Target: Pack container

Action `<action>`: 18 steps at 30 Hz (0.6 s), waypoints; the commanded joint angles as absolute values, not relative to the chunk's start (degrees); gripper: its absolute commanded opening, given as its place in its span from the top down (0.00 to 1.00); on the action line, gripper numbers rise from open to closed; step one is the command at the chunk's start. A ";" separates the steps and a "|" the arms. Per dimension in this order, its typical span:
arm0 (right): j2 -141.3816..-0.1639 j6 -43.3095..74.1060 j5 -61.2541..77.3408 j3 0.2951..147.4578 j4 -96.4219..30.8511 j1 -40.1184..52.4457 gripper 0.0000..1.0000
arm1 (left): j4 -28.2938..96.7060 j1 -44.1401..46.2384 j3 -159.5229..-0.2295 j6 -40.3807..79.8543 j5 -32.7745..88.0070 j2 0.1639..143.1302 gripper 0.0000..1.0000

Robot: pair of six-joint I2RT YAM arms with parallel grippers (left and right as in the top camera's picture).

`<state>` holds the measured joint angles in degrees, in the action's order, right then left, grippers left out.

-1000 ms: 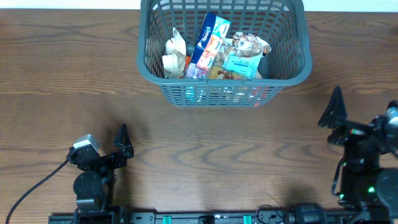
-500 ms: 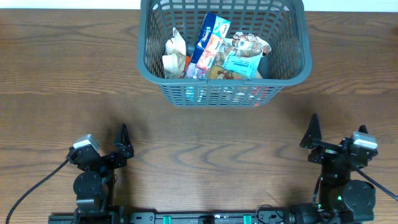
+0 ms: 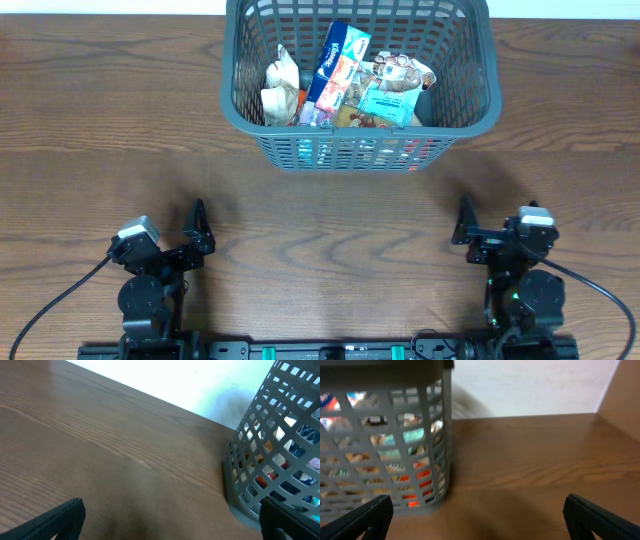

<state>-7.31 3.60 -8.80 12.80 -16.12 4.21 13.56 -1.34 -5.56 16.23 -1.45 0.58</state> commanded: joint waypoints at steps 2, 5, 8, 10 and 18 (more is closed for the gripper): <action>-5.32 3.14 -5.82 9.15 -14.98 4.21 0.01 | 15.42 -1.58 -4.71 15.25 -0.43 0.23 0.02; -4.58 3.11 -5.74 7.31 -13.87 4.21 0.01 | 15.42 -1.58 -4.71 15.25 -0.43 0.23 0.02; -4.43 3.14 -5.74 6.52 -13.72 4.21 0.01 | 15.42 -1.58 -4.71 15.25 -0.43 0.23 0.02; -4.40 3.14 -5.72 6.17 -13.72 4.21 0.01 | 15.42 -1.61 -4.71 15.25 -0.43 0.23 0.02; -2.98 2.07 -5.56 4.23 -13.63 4.21 0.01 | 15.42 -1.58 -4.71 15.25 -0.43 0.23 0.02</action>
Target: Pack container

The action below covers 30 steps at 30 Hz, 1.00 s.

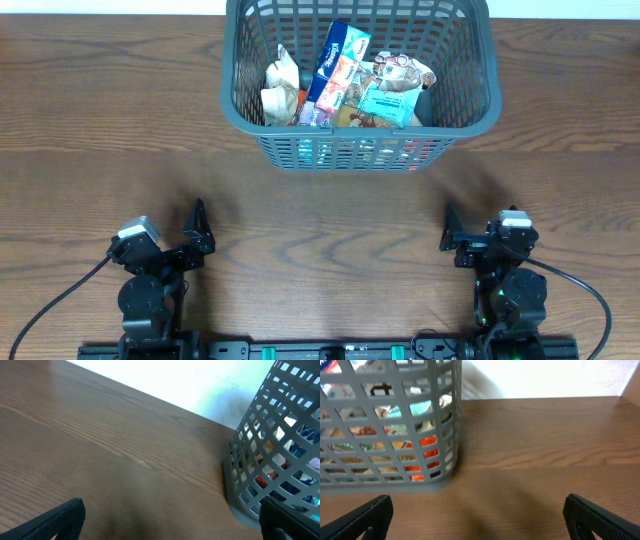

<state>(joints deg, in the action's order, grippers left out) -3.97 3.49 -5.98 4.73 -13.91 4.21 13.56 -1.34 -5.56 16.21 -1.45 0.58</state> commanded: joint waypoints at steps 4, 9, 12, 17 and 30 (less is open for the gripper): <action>-1.96 -2.15 -4.47 4.23 -13.65 4.21 0.01 | 15.42 -1.58 -4.71 15.25 -0.43 0.23 0.02; -1.32 -7.62 -2.81 4.23 -13.72 4.19 0.01 | 15.42 -1.58 -4.71 15.25 -0.43 0.21 0.02; -0.95 -7.62 -2.81 4.21 -13.72 4.16 0.01 | 15.42 -1.58 -4.71 15.25 -0.43 0.23 0.02; -0.27 -8.43 -2.92 4.21 -13.72 4.16 0.01 | 15.42 -1.58 -4.71 15.25 -0.43 0.23 0.02; -0.30 -8.43 -2.94 4.21 -13.69 4.16 0.01 | 15.42 -1.58 -4.71 15.25 -0.43 0.23 0.02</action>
